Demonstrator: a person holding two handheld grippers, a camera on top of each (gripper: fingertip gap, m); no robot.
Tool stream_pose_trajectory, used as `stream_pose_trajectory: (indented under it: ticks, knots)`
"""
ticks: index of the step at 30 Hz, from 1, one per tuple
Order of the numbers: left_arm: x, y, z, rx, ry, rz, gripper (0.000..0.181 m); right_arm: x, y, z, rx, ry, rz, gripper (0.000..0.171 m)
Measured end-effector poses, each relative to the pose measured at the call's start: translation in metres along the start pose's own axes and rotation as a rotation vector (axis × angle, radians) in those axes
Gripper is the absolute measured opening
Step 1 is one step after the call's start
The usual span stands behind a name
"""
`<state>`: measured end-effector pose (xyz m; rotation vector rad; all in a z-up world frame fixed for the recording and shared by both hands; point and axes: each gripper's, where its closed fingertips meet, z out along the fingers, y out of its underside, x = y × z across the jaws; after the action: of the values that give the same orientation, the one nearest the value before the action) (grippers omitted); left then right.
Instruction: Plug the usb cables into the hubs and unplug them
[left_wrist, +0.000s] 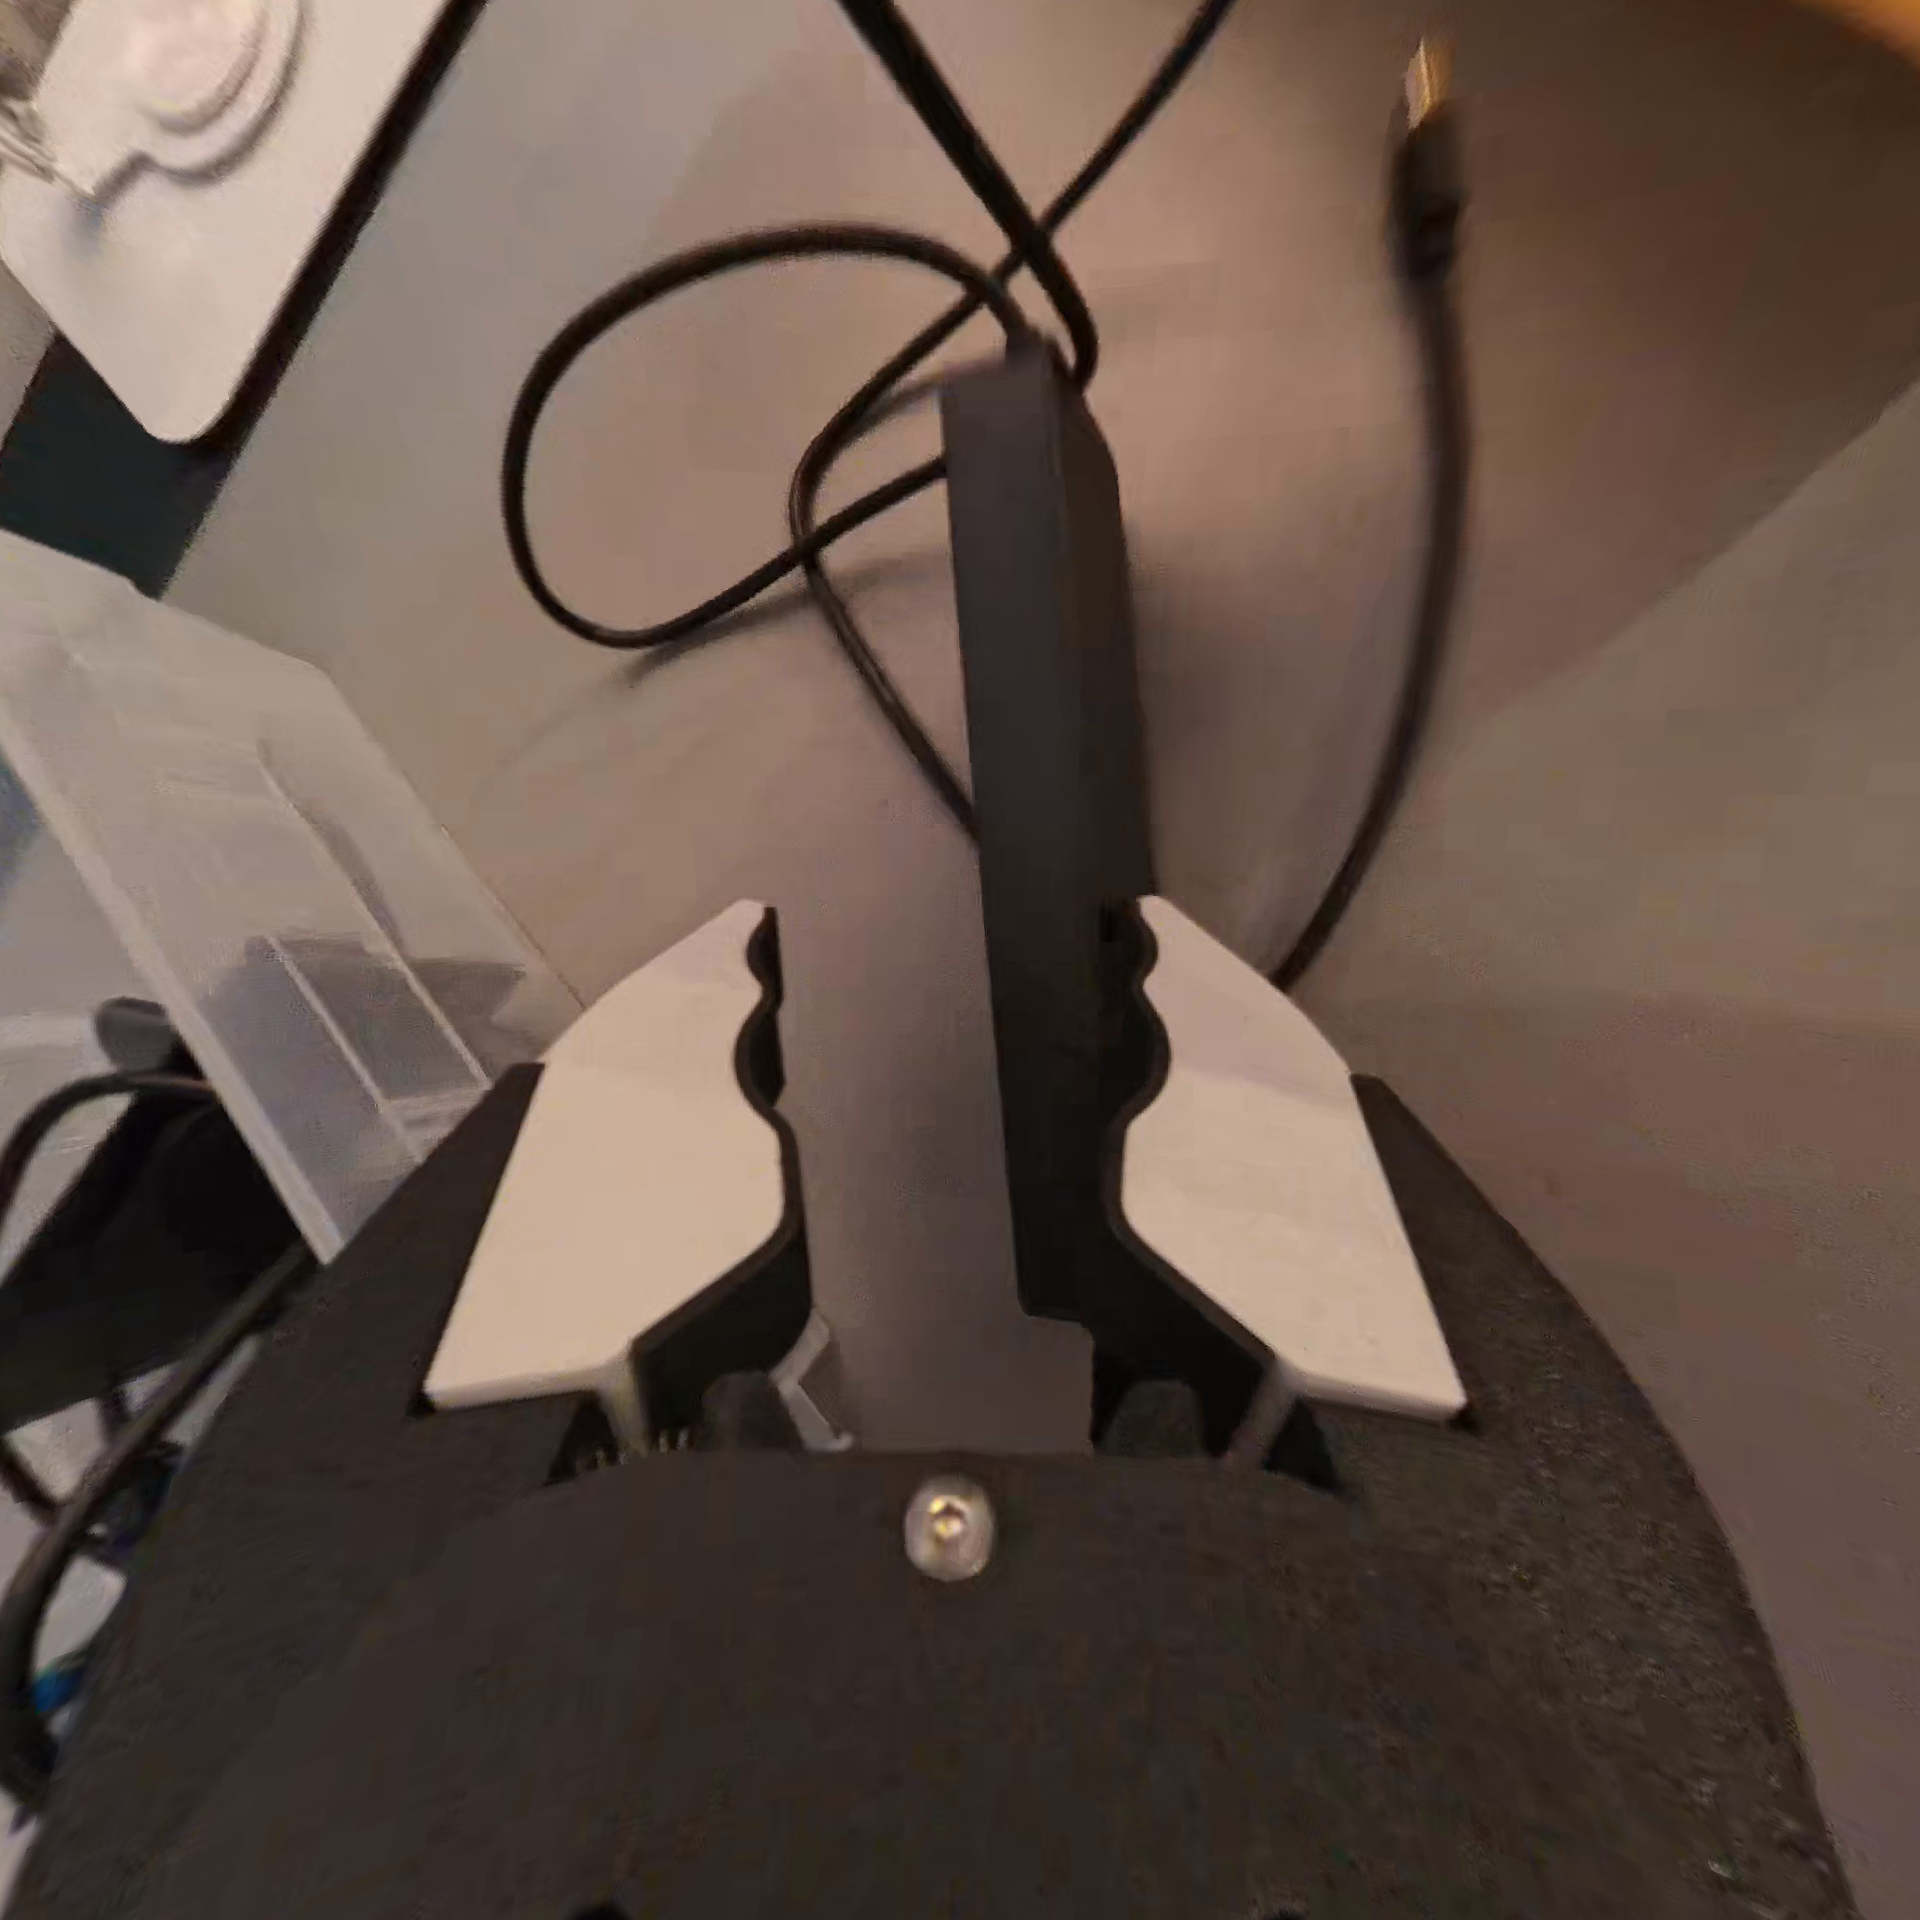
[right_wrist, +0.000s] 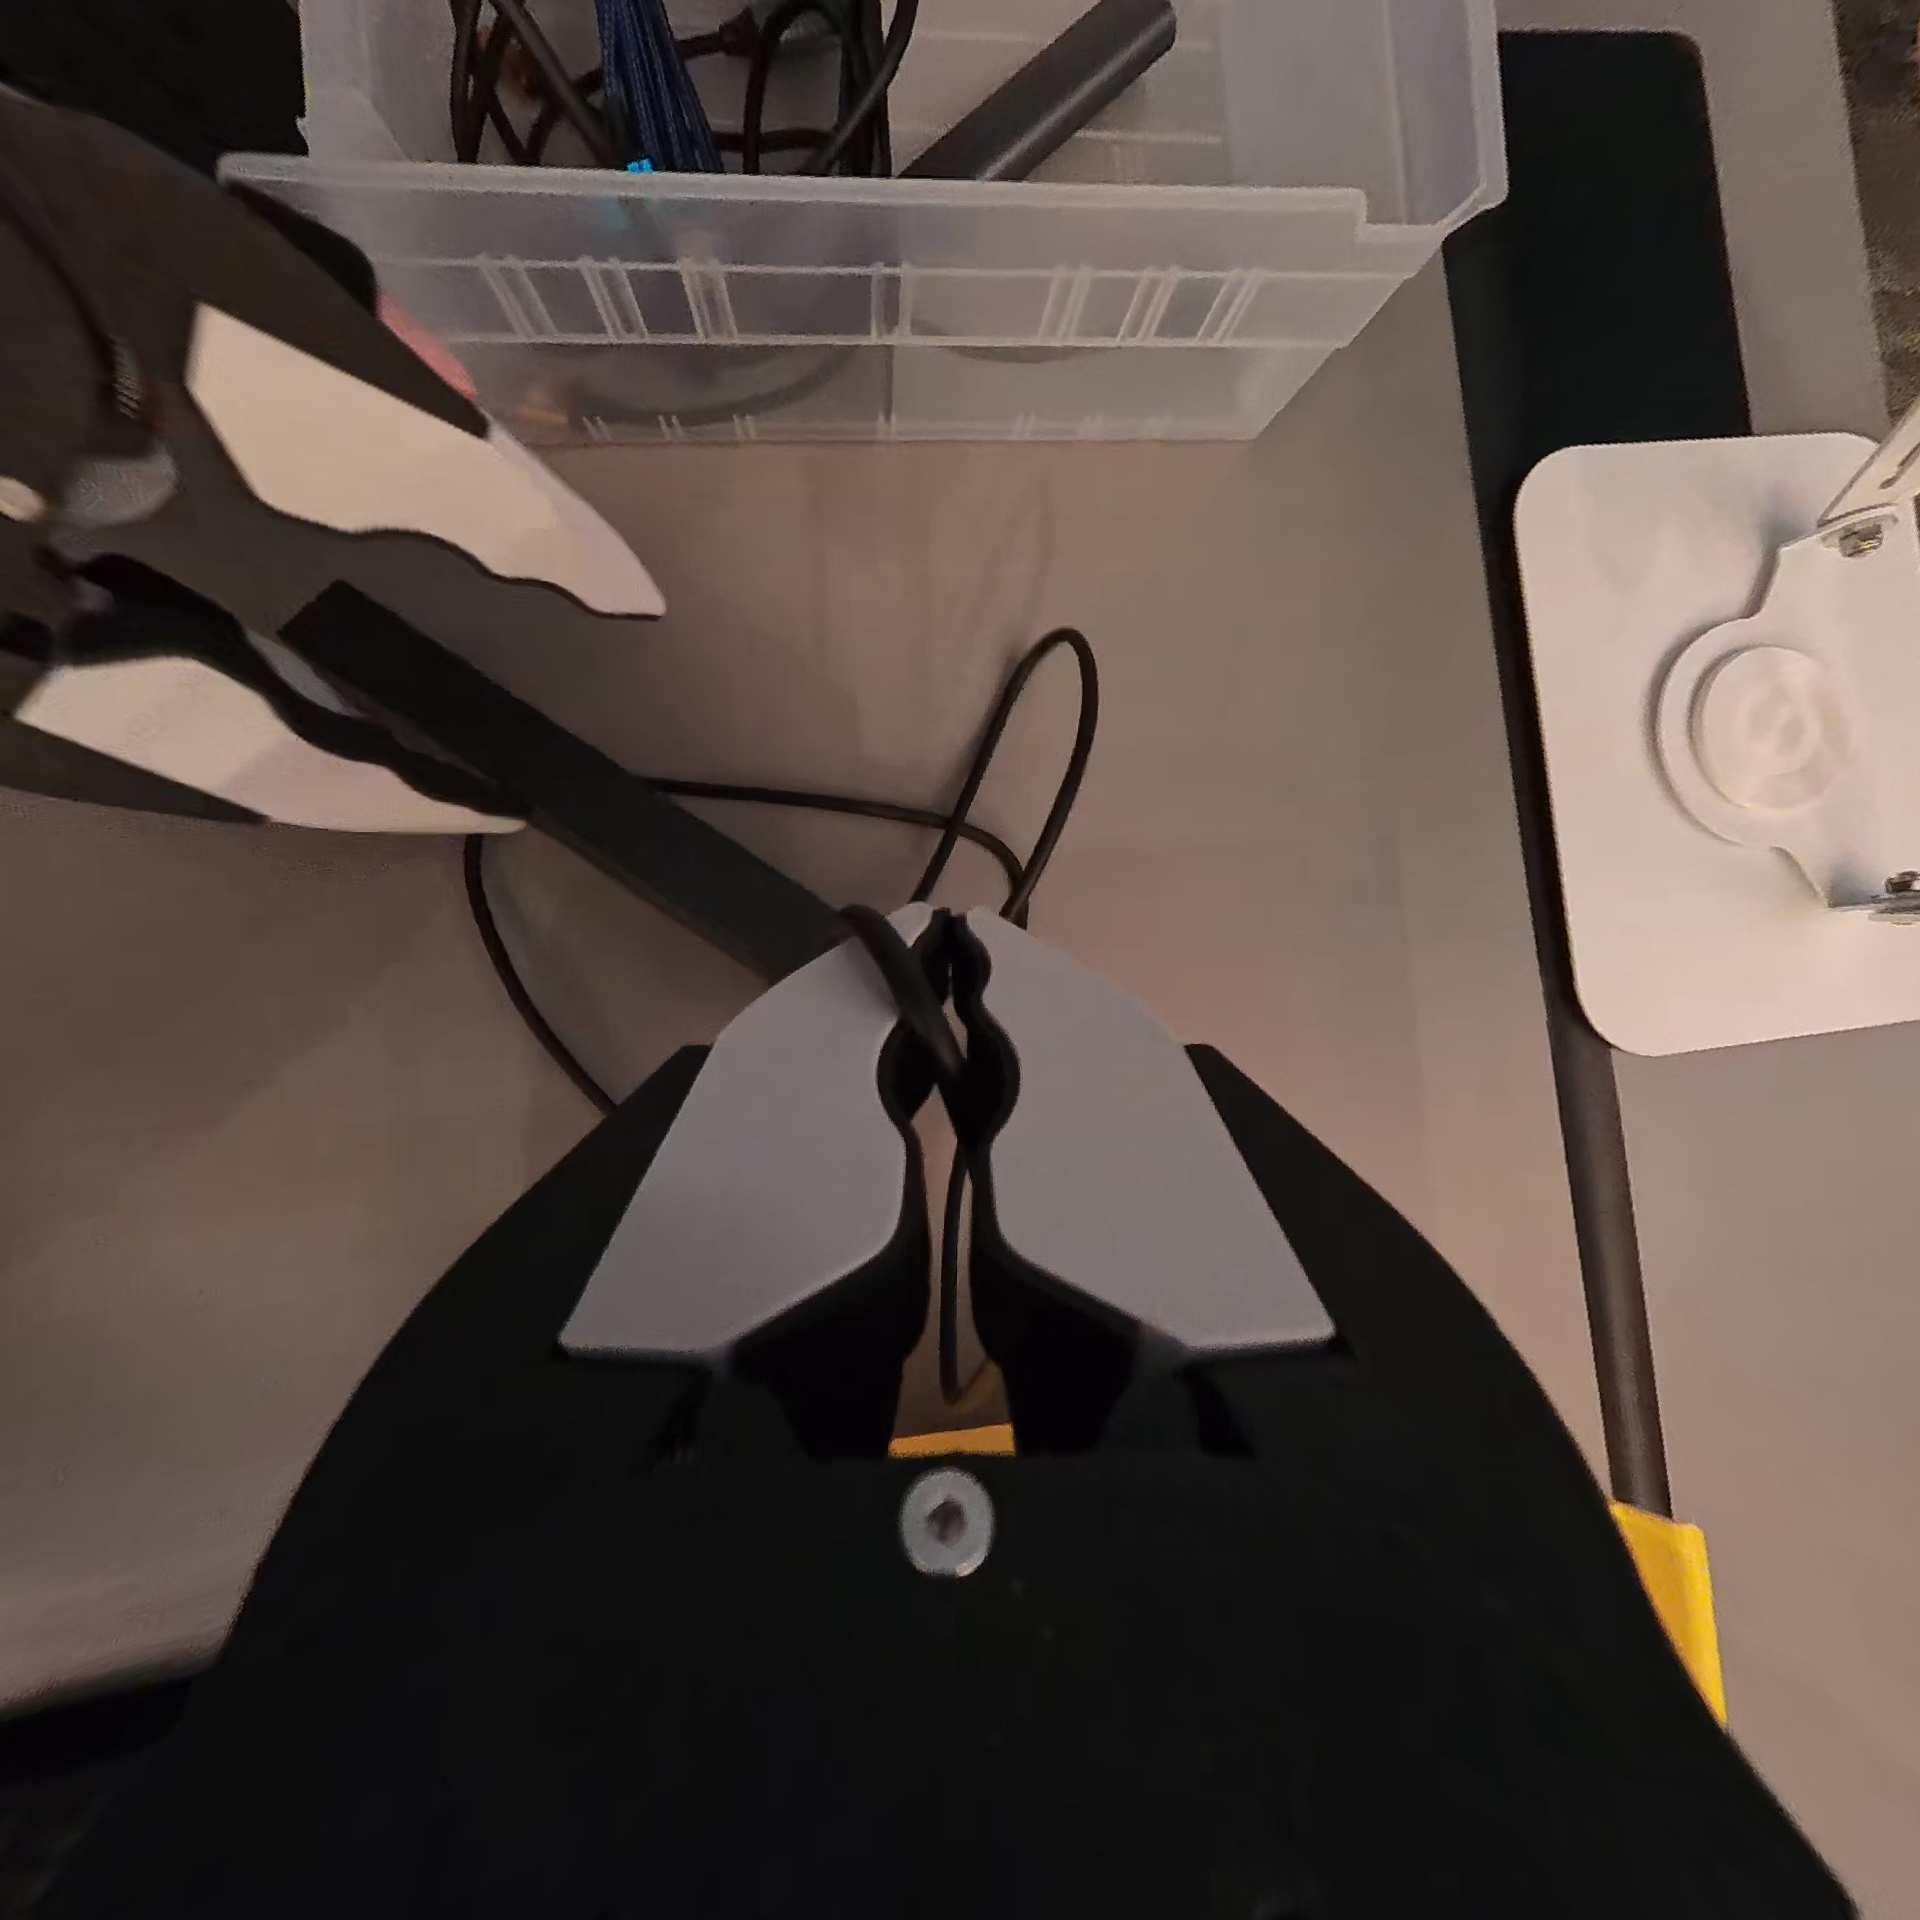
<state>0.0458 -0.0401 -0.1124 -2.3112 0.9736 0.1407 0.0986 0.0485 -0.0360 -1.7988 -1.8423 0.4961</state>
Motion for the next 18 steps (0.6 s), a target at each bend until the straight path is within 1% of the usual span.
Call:
stream_pose_trajectory:
  ticks: [2,3,5,6,7,9,11,13,14,17,18]
  knots:
    - [0.003,0.004,0.011,-0.061,0.014,0.024,0.065,0.0,0.003,-0.003,0.006,0.002,0.005,0.0]
    - [0.009,0.007,0.015,-0.084,0.054,0.019,0.061,0.0,0.005,-0.005,0.009,0.003,0.004,0.0]
    - [0.02,0.011,0.021,-0.113,0.139,-0.023,0.046,-0.002,0.013,-0.006,0.001,0.013,0.002,0.0]
    - [0.029,0.011,0.021,-0.12,0.218,-0.051,0.031,-0.004,0.018,-0.006,-0.005,0.012,0.005,0.0]
    - [0.033,0.011,0.022,-0.119,0.254,-0.082,0.029,-0.006,0.024,-0.004,-0.02,0.011,0.014,0.0]
    - [0.032,0.009,0.023,-0.106,0.268,-0.1,0.027,-0.007,0.033,-0.001,-0.044,0.039,0.036,0.0]
    - [0.025,0.009,0.025,-0.103,0.244,-0.122,0.026,-0.007,0.036,0.005,-0.044,0.052,0.088,0.0]
    - [0.012,0.009,0.027,-0.101,0.179,-0.155,0.026,-0.004,0.035,0.01,-0.039,0.063,0.146,0.002]
    - [0.003,0.009,0.027,-0.102,0.127,-0.173,0.026,-0.002,0.035,0.012,-0.039,0.074,0.175,0.009]
    - [-0.017,0.008,0.028,-0.101,0.0,-0.213,0.026,-0.001,0.036,0.011,-0.058,0.1,0.217,0.037]
    - [-0.02,0.008,0.03,-0.105,-0.026,-0.215,0.026,-0.003,0.038,0.009,-0.062,0.101,0.219,0.043]
